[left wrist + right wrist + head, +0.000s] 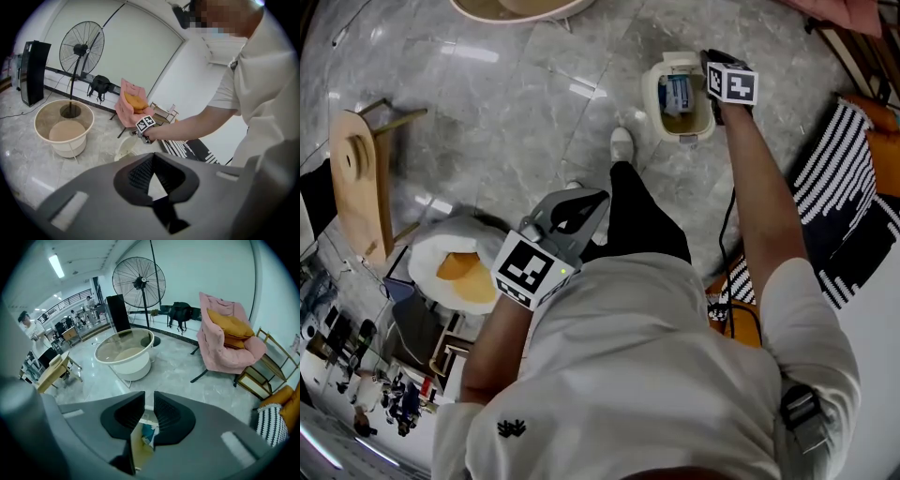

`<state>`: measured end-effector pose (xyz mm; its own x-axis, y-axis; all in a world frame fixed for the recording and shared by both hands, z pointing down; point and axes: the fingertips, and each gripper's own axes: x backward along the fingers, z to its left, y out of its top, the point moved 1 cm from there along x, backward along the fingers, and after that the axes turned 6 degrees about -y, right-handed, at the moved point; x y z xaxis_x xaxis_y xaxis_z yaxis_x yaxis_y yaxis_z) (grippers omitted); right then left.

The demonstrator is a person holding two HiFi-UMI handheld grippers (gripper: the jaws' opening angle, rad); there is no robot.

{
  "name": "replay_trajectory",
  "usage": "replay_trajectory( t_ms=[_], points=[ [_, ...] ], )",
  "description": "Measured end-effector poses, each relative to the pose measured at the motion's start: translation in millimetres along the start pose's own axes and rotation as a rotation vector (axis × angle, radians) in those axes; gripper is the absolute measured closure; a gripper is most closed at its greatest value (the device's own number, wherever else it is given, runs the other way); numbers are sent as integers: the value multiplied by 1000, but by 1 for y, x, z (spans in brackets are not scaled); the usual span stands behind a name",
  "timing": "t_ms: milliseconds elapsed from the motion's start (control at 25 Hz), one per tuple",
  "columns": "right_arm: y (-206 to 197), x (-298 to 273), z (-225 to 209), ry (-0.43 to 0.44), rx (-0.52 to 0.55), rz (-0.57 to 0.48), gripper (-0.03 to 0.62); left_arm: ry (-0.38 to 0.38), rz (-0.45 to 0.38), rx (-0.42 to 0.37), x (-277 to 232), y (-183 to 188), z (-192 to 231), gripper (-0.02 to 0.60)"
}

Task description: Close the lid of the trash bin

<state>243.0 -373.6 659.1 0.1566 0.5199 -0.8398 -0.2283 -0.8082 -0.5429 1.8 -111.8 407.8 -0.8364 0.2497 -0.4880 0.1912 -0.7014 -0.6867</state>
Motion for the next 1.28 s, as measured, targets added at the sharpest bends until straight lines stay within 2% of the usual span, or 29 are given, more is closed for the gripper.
replay_trajectory(
  t_ms=[640,800,1280],
  points=[
    [-27,16,3,-6,-37,10,542,-42,-9,-45,-1,4,-8,525],
    [-37,23,5,-13,-46,13,542,-53,20,-44,2,-6,-11,525],
    [-79,37,8,-28,-74,43,542,-93,38,-75,3,-12,-18,525]
  ],
)
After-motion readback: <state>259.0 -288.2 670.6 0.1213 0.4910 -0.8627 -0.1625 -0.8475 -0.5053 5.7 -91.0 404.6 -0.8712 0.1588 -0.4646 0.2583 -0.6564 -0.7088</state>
